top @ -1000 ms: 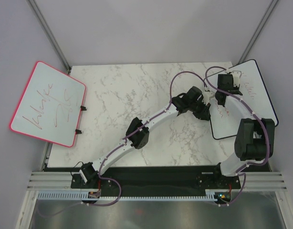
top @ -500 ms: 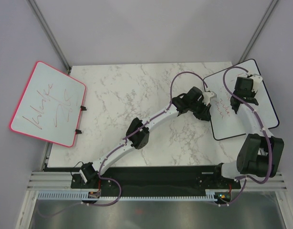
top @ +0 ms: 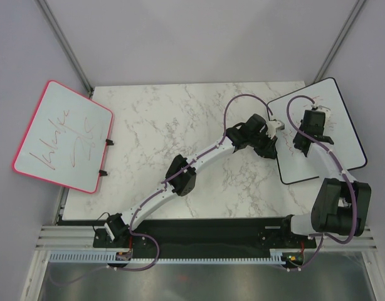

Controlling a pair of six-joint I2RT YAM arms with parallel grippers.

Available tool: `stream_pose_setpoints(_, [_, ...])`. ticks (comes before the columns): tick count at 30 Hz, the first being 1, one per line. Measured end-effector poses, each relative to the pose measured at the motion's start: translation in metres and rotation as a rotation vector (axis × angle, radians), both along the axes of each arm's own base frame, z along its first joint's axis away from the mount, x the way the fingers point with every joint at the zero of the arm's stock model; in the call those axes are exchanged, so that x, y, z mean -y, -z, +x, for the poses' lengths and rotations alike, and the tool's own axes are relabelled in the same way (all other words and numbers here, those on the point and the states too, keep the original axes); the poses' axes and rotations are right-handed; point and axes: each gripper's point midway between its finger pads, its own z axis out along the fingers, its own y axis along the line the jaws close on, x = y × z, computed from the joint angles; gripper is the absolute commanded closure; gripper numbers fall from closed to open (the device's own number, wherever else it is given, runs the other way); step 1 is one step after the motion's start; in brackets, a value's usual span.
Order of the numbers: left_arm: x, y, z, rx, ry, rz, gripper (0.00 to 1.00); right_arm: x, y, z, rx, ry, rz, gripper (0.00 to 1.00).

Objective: Erase the whiteboard
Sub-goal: Erase the whiteboard at the whiteboard stand.

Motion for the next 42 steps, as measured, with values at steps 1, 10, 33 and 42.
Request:
stream_pose_setpoints(1, [0.0, 0.0, 0.0, 0.0, 0.0, 0.0, 0.98, -0.003, 0.002, 0.002, 0.001, -0.011, 0.016, 1.0])
stream_pose_setpoints(10, [0.001, 0.0, -0.001, 0.001, 0.001, -0.001, 0.98, 0.008, -0.009, 0.0, -0.054, 0.023, -0.073, 1.0])
stream_pose_setpoints(33, [0.002, -0.001, -0.003, -0.004, 0.001, -0.004, 0.98, 0.119, -0.091, 0.027, -0.097, 0.246, -0.428, 1.0])
stream_pose_setpoints(42, [0.002, -0.001, -0.002, -0.003, 0.0, -0.004, 0.98, 0.099, -0.068, 0.047, -0.064, 0.133, -0.42, 1.0])
